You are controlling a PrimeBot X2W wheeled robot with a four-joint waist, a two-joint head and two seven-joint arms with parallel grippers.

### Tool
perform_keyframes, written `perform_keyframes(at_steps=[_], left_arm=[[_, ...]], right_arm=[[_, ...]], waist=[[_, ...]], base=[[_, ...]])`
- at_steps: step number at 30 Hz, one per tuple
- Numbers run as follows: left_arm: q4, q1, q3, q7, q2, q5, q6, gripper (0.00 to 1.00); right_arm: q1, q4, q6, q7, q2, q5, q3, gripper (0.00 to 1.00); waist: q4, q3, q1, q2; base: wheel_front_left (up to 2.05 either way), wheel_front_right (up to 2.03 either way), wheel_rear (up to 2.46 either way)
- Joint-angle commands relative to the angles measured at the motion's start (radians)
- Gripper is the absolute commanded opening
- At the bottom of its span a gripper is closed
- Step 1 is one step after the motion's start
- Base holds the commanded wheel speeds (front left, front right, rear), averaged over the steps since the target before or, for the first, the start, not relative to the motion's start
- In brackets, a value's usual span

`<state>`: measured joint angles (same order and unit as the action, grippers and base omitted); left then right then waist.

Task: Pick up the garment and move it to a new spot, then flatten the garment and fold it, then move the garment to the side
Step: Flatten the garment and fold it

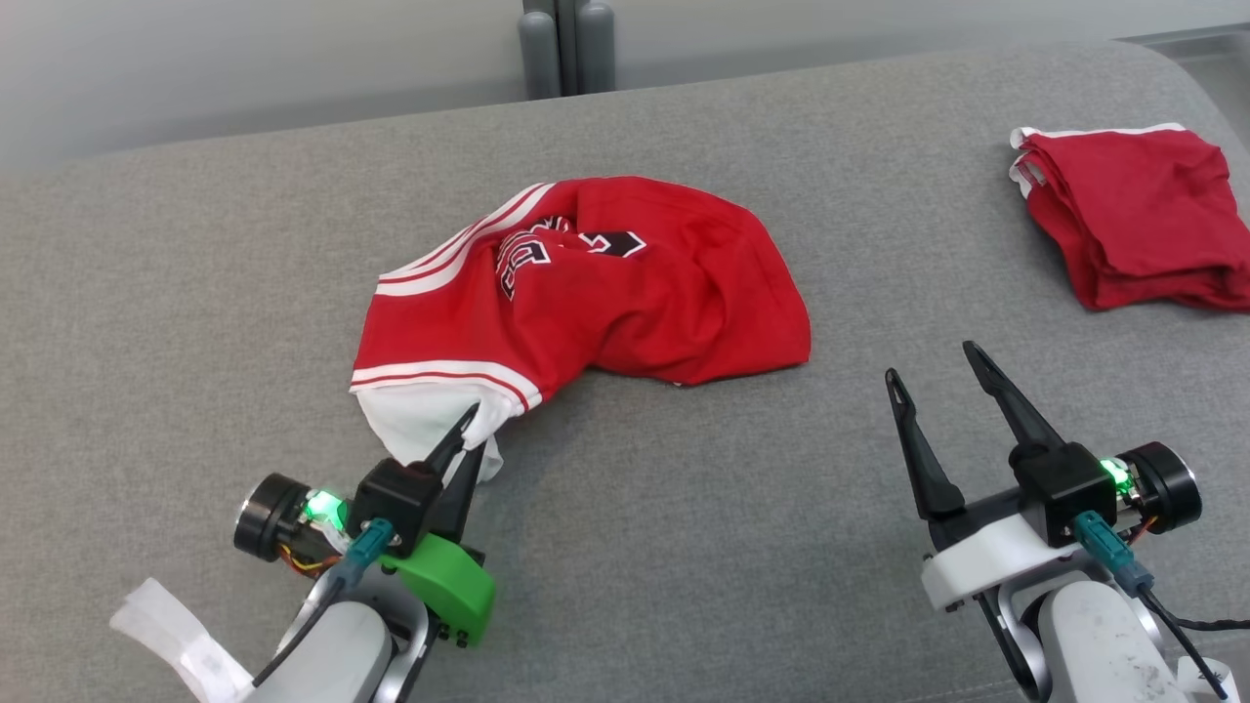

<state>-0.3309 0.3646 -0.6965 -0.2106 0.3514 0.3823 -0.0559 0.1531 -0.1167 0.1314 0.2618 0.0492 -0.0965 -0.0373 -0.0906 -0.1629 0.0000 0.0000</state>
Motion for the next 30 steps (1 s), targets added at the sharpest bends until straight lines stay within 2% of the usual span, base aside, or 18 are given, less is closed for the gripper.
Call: perform_keyframes(at_steps=[1,7,8,11,16,21,26,30], left_arm=[[-0.025,-0.005,0.000,-0.007,-0.012,0.013,0.004,0.00],[-0.163,0.043,0.011,-0.029,-0.098,0.057,0.030,0.00],[-0.186,0.049,0.016,-0.035,-0.116,0.070,0.036,0.05],[-0.234,0.063,0.027,-0.046,-0.160,0.096,0.064,1.00],[-0.255,0.061,0.058,-0.054,-0.212,0.146,0.115,1.00],[-0.181,0.009,0.114,-0.054,-0.222,0.153,0.133,1.00],[-0.091,-0.072,0.188,-0.054,-0.196,0.135,0.122,1.00],[-0.083,-0.121,0.247,-0.055,-0.172,0.137,0.099,1.00]], right_arm=[[-0.004,-0.004,-0.002,0.004,0.003,0.006,-0.001,1.00],[-0.004,-0.013,-0.002,0.004,0.003,0.012,-0.007,1.00],[-0.004,-0.015,-0.002,0.004,0.003,0.013,-0.008,1.00],[-0.001,-0.019,-0.002,0.004,0.003,0.018,-0.010,1.00],[0.002,-0.025,-0.002,0.004,0.003,0.024,-0.010,1.00],[-0.006,-0.027,-0.002,0.004,0.003,0.028,-0.003,1.00],[-0.019,-0.029,-0.002,0.004,0.003,0.029,0.010,1.00],[-0.021,-0.026,-0.002,0.004,0.003,0.029,0.009,1.00]], waist=[[-0.006,0.000,0.0000,0.0000],[-0.021,-0.002,0.0000,0.0000],[-0.023,-0.003,0.0000,0.0000],[-0.025,-0.005,0.0000,0.0000],[-0.020,-0.002,0.0000,0.0000],[-0.008,0.012,0.0000,0.0000],[0.007,0.032,0.0000,0.0000],[0.012,0.043,0.0000,0.0000]], base=[[0.00,0.00,0.00],[0.00,0.00,0.00],[0.00,0.00,0.00],[0.00,0.00,0.00],[0.00,0.00,0.00],[0.00,0.00,0.00],[0.00,0.00,0.00],[0.00,0.00,0.00]])
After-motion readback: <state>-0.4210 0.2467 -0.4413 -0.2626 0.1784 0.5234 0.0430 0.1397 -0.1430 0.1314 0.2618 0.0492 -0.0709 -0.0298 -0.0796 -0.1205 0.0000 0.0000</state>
